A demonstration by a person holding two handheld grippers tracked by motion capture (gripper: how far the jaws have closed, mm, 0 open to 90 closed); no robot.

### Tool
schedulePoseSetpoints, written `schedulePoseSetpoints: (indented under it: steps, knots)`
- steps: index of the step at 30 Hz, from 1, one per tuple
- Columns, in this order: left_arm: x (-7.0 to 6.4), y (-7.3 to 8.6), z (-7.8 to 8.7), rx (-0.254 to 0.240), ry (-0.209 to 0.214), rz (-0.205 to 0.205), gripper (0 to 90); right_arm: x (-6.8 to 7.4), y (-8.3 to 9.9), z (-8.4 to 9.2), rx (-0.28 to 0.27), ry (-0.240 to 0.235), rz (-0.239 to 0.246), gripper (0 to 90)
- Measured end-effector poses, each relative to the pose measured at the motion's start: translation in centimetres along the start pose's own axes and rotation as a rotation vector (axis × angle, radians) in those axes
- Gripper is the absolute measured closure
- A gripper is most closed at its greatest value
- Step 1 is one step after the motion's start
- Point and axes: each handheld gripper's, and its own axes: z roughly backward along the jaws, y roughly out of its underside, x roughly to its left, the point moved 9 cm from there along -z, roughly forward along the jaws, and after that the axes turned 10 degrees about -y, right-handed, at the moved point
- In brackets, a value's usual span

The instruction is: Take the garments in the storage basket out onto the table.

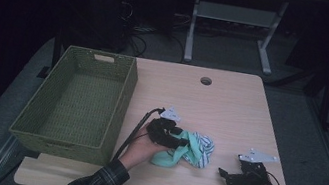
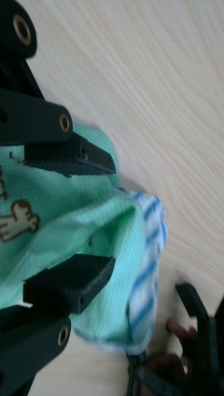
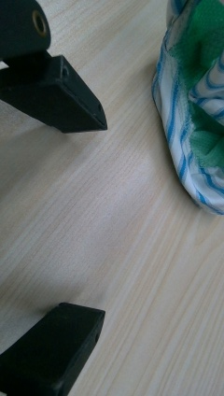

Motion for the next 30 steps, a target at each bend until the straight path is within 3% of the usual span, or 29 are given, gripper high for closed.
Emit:
schedulePoseSetpoints:
  steps: [12,20,27,30]
  knots:
    - [-4.5,-2.0,1.2,-0.065,0.093,-0.074,47.9,0.0,0.0,0.0,-0.001,-0.001,0.001,8.1]
    - [-6.6,-1.3,-0.1,-0.031,0.130,-0.114,49.1,0.0,0.0,0.0,-0.001,-0.001,0.003,8.1]
    - [-7.7,-0.6,-1.4,-0.002,0.122,-0.135,50.5,0.0,0.0,0.0,-0.001,-0.001,0.006,8.1]
    - [-7.8,-0.4,-1.8,0.002,0.114,-0.125,52.4,0.0,0.0,0.0,-0.001,0.000,0.003,8.1]
